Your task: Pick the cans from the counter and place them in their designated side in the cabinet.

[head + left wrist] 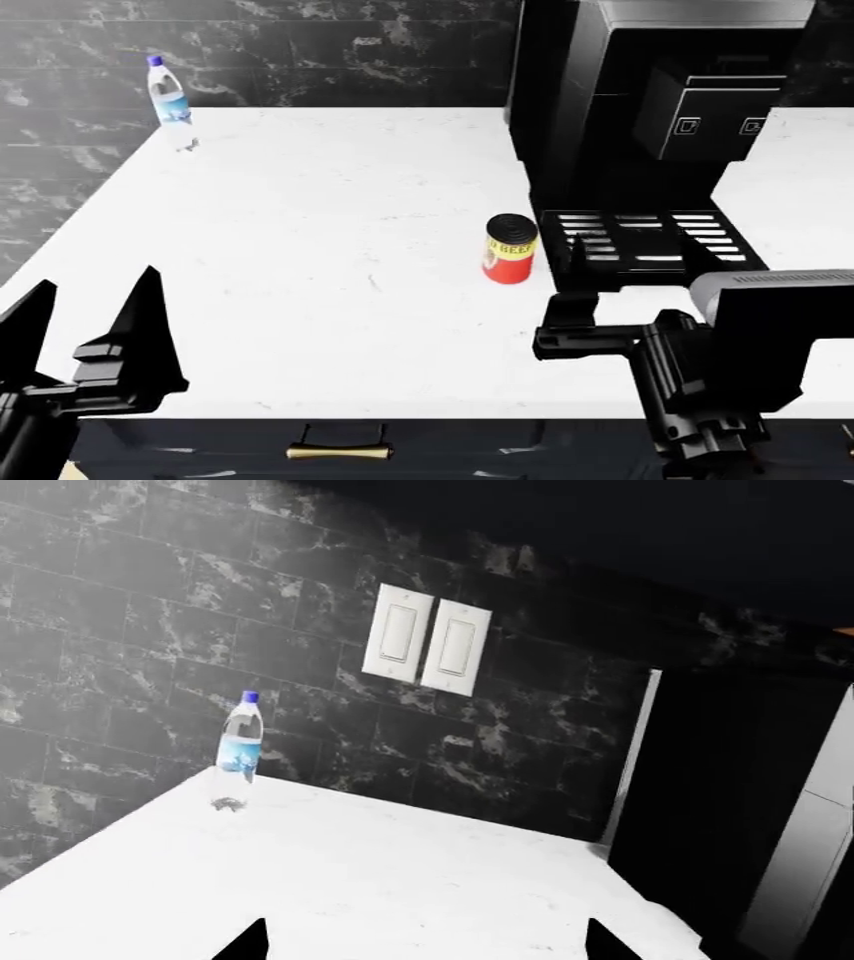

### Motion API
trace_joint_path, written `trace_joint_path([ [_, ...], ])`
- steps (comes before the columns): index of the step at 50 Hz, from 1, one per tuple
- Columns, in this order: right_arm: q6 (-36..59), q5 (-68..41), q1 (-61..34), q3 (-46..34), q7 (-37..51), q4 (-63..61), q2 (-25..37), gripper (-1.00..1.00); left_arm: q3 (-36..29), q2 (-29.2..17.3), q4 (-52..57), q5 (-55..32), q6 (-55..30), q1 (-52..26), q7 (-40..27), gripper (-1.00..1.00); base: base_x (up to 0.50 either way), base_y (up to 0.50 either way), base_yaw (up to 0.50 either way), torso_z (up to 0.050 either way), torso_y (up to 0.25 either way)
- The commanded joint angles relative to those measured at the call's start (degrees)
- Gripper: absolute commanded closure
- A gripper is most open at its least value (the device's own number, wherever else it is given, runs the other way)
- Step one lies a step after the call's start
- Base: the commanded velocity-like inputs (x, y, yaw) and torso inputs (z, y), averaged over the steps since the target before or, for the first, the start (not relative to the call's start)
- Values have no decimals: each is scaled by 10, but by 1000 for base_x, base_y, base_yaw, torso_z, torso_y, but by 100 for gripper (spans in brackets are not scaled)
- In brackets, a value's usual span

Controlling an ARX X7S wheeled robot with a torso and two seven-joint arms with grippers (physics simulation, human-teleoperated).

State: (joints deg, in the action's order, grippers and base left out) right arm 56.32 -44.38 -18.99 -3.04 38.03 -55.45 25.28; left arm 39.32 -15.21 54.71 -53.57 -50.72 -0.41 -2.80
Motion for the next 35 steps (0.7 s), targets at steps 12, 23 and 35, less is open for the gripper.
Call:
trace_joint_path([
  [12, -21, 3, 13, -13, 5, 18, -4, -100, -8, 1, -1, 16, 24, 27, 6, -100, 0, 167, 0, 0, 0],
  [23, -14, -52, 2, -8, -28, 50, -3, -100, -51, 7, -32, 67, 51, 21, 21, -100, 0, 0, 0, 0, 0],
  [35, -10, -46, -17, -44, -52, 88, -3, -100, -75, 9, -57, 97, 72, 16, 28, -100, 0, 0, 0, 0, 0],
])
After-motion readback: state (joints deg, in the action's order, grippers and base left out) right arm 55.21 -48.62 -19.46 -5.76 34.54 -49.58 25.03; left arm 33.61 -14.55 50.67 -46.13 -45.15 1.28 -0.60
